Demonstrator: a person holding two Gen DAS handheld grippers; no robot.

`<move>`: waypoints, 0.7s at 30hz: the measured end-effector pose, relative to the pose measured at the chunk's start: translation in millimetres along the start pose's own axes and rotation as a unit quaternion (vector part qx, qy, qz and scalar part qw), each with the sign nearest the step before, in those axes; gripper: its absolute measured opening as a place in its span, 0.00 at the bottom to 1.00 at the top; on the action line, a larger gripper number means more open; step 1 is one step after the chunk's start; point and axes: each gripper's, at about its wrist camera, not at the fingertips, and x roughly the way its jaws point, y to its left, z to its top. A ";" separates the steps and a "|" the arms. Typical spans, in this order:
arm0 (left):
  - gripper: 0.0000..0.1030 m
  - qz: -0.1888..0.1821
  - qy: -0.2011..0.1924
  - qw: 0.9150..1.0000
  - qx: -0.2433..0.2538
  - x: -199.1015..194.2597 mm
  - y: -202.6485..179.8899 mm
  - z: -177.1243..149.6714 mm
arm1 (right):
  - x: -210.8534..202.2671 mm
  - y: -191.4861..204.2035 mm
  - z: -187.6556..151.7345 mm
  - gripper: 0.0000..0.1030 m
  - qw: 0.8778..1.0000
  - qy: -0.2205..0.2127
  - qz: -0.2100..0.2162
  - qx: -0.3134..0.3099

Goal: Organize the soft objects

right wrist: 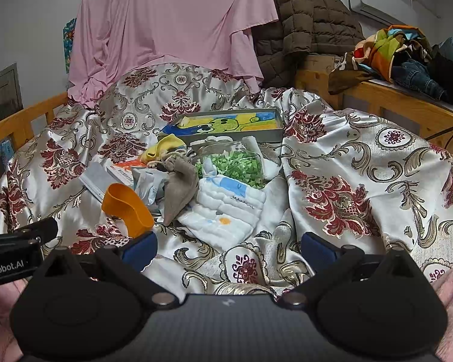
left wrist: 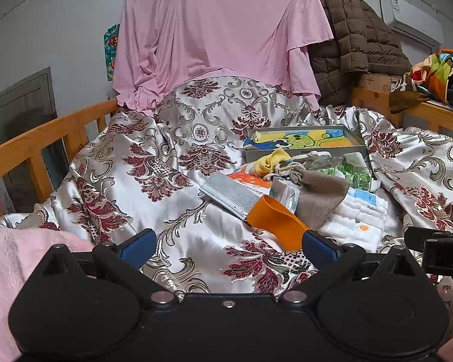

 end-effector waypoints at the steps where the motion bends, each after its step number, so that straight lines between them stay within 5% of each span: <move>1: 0.99 0.000 0.000 1.000 -0.001 0.0 0.1 0.0 | 0.0 0.0 0.1 1.00 1.000 0.001 0.001 0.002; 12: 0.99 -0.003 0.011 1.000 -0.007 6.1 -0.5 5.6 | 8.9 -7.4 16.8 1.00 0.999 0.015 0.028 0.010; 21: 0.99 -0.013 0.045 0.999 -0.007 35.4 4.5 25.7 | 38.5 -9.7 64.1 1.00 0.996 0.005 0.060 -0.065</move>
